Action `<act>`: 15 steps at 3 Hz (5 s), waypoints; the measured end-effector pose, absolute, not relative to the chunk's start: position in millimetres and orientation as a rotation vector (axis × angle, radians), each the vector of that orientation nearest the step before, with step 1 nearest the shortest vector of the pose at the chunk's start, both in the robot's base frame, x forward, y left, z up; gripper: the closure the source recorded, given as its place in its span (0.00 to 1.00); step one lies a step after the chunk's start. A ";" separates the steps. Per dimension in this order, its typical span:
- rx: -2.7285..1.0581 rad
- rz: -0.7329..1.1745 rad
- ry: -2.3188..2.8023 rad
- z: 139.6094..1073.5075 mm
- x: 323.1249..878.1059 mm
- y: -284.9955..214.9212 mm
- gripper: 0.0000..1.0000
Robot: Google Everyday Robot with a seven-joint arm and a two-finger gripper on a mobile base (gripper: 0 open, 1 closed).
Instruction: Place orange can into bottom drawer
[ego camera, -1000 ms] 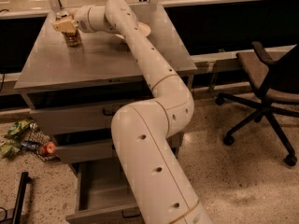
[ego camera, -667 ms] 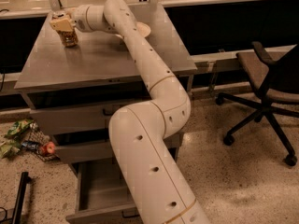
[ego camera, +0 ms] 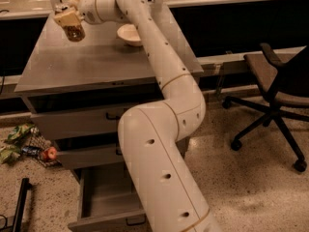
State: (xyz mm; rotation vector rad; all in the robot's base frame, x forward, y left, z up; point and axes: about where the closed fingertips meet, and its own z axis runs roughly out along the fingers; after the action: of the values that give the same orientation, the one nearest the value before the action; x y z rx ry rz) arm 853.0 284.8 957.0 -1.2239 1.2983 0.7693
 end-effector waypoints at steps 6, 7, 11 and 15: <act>-1.331 0.912 1.123 945.8 714.7 217.6 1.00; -1.354 0.927 1.093 951.9 706.5 227.3 1.00; -1.361 1.140 1.139 919.2 526.4 241.2 1.00; -1.335 1.092 1.216 772.5 466.7 240.0 1.00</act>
Offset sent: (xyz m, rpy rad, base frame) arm -0.0999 -0.0558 -0.0066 -0.0574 0.0166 0.0291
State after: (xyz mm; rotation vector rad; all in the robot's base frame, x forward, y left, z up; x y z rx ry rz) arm 466.7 240.0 772.5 -1.3355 1.2162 1.0916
